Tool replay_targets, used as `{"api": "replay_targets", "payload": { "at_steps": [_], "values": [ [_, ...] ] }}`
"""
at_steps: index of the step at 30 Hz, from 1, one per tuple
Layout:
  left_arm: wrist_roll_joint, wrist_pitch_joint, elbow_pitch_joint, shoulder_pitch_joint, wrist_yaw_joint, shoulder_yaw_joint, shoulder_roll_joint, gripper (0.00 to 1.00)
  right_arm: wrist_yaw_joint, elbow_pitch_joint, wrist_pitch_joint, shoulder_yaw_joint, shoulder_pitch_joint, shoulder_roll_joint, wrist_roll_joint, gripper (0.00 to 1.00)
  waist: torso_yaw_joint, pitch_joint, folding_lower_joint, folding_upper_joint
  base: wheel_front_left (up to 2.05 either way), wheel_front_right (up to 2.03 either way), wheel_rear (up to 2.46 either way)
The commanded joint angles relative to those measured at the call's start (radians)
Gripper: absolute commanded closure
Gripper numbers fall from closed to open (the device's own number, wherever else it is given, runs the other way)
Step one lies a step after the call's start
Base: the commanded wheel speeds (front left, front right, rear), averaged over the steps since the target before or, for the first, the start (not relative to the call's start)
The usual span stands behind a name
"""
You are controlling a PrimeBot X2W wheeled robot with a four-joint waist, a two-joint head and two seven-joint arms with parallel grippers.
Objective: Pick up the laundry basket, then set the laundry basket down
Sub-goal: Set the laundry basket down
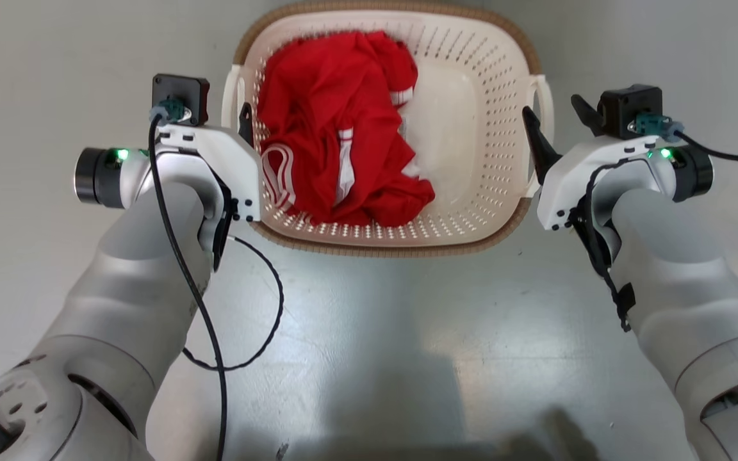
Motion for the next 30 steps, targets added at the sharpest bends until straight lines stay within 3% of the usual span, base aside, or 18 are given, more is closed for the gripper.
{"api": "replay_targets", "payload": {
  "at_steps": [1,7,11,21,30],
  "values": [
    [-0.009,-0.010,-0.001,0.020,-0.001,0.017,0.025,0.00,0.006,-0.017,-0.020,0.016,0.055,0.022,0.014,0.00,-0.005,-0.033,0.0000,0.0000,0.00,0.00,0.00],
    [-0.022,-0.022,-0.010,0.066,-0.021,0.055,0.020,0.00,0.006,-0.032,-0.035,0.024,0.088,0.022,0.018,0.00,-0.011,-0.134,0.0000,0.0000,0.00,0.00,0.00],
    [-0.002,-0.023,-0.072,0.103,-0.010,0.115,0.039,0.00,0.006,-0.039,-0.040,0.012,0.113,0.022,0.001,0.00,-0.008,-0.209,0.0000,0.0000,0.00,0.00,0.00],
    [0.156,-0.023,-0.253,0.303,0.014,0.345,0.071,0.00,0.006,-0.182,-0.040,-0.127,0.276,0.022,-0.128,0.00,0.008,-0.430,0.0000,0.0000,0.00,0.00,0.00],
    [0.286,-0.023,-0.333,0.447,0.002,0.512,0.060,0.00,0.006,-0.284,-0.040,-0.170,0.386,0.022,-0.156,0.00,0.030,-0.581,0.0000,0.0000,0.00,0.00,0.00]
  ]
}}
